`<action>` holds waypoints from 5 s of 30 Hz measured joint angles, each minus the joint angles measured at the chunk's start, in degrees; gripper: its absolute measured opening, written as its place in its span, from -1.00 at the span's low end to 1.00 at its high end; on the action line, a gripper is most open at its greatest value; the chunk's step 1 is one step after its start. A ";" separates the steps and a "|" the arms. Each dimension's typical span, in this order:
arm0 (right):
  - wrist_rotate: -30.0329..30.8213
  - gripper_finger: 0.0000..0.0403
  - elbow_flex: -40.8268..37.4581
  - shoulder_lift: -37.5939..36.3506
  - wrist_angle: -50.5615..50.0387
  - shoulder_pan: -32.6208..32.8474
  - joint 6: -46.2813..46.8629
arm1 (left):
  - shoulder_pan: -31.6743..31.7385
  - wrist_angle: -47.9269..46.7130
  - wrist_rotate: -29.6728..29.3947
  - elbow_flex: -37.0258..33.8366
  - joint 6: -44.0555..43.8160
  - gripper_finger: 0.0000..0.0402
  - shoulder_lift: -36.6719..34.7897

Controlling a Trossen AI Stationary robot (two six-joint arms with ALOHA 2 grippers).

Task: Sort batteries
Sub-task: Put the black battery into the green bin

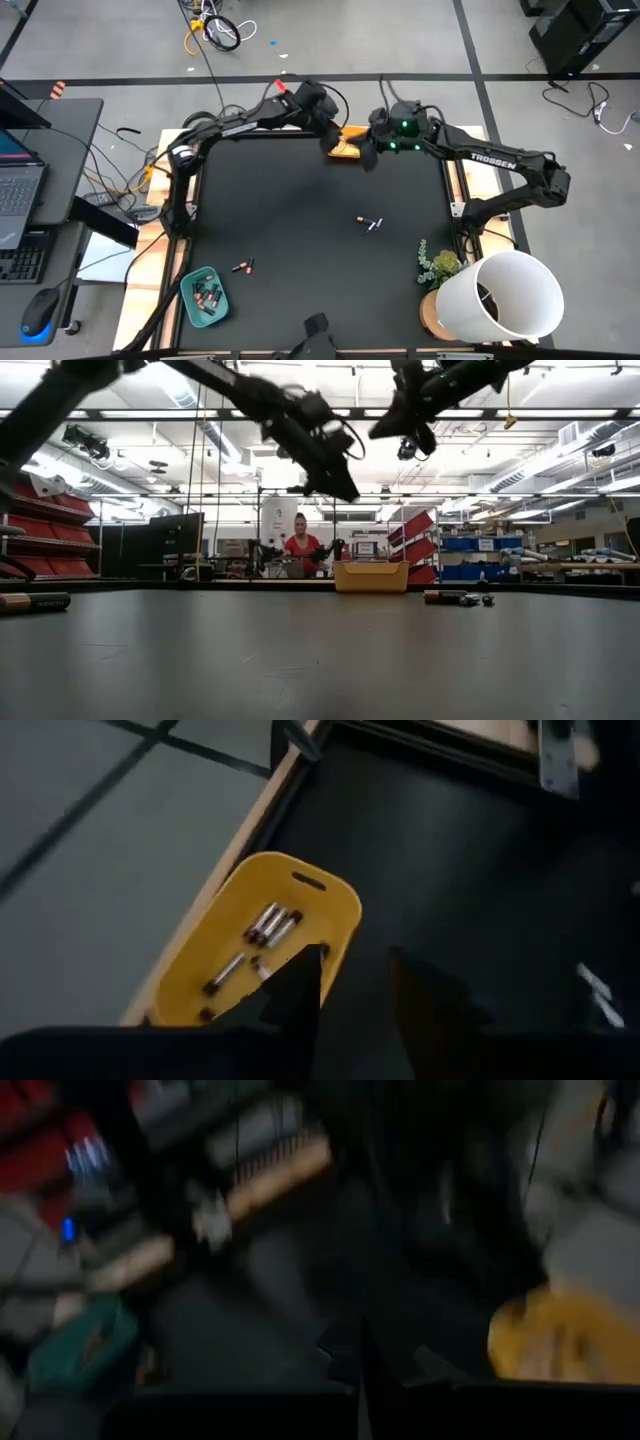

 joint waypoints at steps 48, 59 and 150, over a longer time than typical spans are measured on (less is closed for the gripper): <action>10.16 -0.67 -16.02 -1.57 6.57 15.31 3.04 | -42.59 -33.56 -6.12 -52.53 -53.84 -0.37 -53.44; 17.08 -0.67 -16.00 -1.55 9.57 27.91 5.84 | -58.58 -32.65 -21.51 -54.75 -55.97 -0.36 -49.96; 19.04 -0.67 -15.98 -2.03 19.17 27.30 1.45 | -86.47 -17.49 -3.57 -61.97 -112.34 0.10 -50.87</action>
